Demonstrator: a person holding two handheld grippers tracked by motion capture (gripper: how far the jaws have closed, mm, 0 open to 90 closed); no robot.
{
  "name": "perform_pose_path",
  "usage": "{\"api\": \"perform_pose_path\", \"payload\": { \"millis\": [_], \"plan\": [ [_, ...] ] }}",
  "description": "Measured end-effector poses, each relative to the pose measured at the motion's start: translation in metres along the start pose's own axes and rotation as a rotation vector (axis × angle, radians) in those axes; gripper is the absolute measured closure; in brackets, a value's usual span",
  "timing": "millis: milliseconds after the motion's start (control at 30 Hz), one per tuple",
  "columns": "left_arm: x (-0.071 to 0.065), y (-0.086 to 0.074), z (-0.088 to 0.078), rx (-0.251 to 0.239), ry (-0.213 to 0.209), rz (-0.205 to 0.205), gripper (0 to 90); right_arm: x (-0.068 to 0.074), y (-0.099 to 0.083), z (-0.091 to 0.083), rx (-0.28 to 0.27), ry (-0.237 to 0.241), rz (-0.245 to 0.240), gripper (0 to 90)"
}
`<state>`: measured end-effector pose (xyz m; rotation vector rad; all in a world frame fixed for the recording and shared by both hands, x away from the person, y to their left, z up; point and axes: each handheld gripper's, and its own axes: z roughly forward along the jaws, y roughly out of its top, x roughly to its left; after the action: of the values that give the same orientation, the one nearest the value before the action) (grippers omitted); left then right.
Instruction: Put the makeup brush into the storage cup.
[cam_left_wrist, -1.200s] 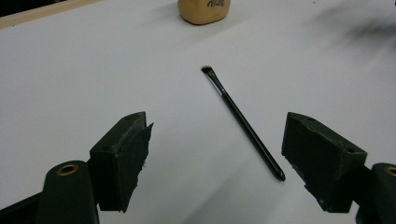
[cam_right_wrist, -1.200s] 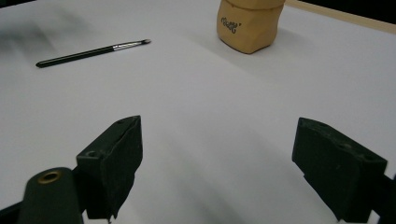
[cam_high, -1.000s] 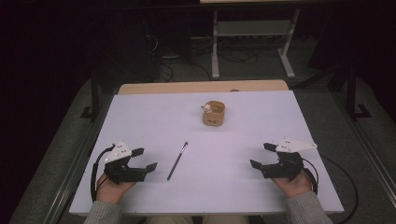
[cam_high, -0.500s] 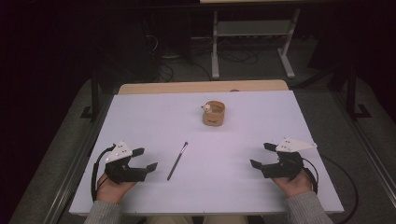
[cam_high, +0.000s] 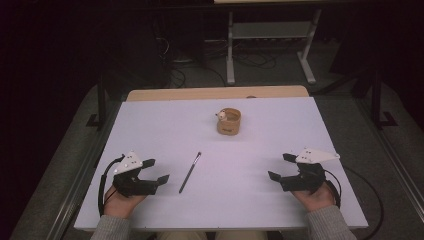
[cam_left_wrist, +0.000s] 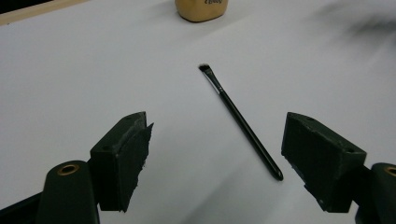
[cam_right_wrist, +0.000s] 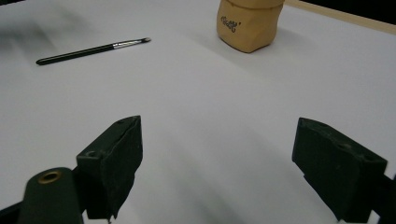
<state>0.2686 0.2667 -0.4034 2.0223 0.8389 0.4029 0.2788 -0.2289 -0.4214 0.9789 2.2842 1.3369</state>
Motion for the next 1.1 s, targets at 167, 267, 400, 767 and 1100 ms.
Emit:
{"api": "perform_pose_path", "payload": {
  "millis": [167, 267, 400, 767, 1100],
  "plan": [
    [-0.002, 0.001, 0.001, 0.003, -0.005, 0.004, 22.8, 0.0, 0.0, -0.001, -0.002, -0.002, 0.004, 15.0],
    [-0.002, 0.001, 0.002, 0.005, -0.006, 0.006, 23.0, 0.0, 0.0, -0.001, 0.001, 0.0, 0.005, 15.0],
    [-0.003, 0.0, 0.005, 0.022, -0.008, 0.008, 23.5, 0.0, 0.0, -0.002, 0.0, -0.001, 0.005, 15.0],
    [-0.006, 0.005, 0.016, 0.038, -0.024, 0.006, 24.4, -0.002, 0.0, -0.004, -0.008, -0.003, 0.012, 15.0],
    [-0.01, 0.017, 0.028, 0.067, -0.033, 0.0, 27.4, -0.003, 0.0, -0.003, 0.0, -0.012, 0.013, 15.1]
  ]
}}
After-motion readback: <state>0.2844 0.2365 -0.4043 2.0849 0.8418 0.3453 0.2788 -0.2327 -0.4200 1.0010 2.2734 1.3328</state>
